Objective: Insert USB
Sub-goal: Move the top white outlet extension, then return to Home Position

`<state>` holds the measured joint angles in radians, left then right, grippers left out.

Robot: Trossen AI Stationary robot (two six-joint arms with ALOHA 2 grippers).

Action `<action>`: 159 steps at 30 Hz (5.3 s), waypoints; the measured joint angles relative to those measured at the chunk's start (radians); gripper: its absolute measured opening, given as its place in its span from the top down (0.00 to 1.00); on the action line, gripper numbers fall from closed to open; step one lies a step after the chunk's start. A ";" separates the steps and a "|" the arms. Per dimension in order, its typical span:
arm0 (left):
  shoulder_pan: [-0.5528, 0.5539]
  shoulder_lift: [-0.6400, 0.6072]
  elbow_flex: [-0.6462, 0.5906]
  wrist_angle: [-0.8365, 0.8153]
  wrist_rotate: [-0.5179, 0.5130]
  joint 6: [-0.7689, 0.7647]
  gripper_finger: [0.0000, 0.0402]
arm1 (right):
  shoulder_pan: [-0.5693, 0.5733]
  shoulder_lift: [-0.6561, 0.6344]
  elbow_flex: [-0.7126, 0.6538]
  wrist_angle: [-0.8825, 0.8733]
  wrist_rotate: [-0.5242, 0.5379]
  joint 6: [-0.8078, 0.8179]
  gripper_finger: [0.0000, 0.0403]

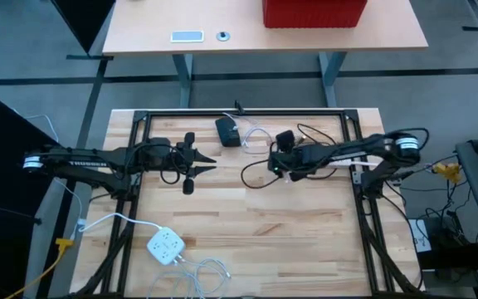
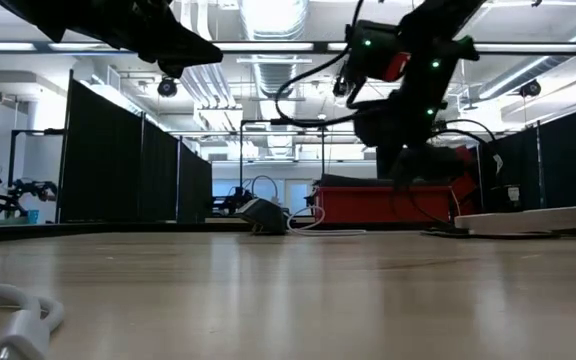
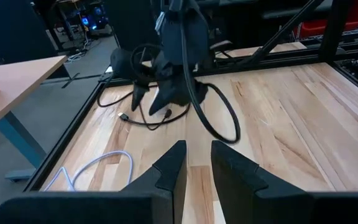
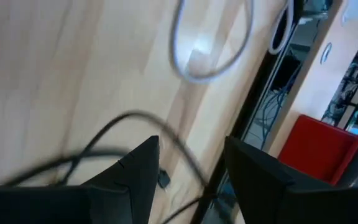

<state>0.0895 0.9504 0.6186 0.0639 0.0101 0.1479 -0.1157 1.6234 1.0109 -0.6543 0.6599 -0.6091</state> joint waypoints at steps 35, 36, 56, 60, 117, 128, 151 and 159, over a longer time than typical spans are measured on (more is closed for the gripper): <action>0.000 0.000 0.000 -0.005 0.000 0.000 0.84 | 0.054 0.025 0.220 -0.380 -0.205 0.015 0.44; 0.000 0.000 0.000 -0.005 0.000 0.004 0.84 | 0.062 0.033 0.219 -0.399 -0.186 0.014 0.44; 0.000 0.000 0.000 -0.006 0.000 -0.008 0.84 | -0.067 0.262 0.268 -0.377 0.216 -0.063 0.55; 0.000 0.000 0.000 -0.007 0.000 -0.008 0.84 | -0.160 0.219 0.313 -0.378 0.243 0.050 0.58; 0.000 0.000 0.000 -0.020 0.000 -0.020 0.84 | -0.453 -0.085 0.374 -0.516 -0.777 0.550 0.34; 0.000 0.000 0.000 -0.021 0.000 -0.027 0.84 | -0.335 -0.212 0.390 -0.386 -0.660 0.512 0.40; 0.000 0.000 0.000 -0.027 0.000 -0.027 0.84 | -0.052 -0.845 -0.071 0.096 -0.815 0.532 0.61; 0.000 0.000 0.000 -0.027 0.000 -0.027 0.84 | -0.052 -1.082 -0.265 0.179 -0.818 0.530 0.68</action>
<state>0.0891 0.9504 0.6186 0.0372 0.0101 0.1211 -0.1680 0.5413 0.7457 -0.4756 -0.1583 -0.0786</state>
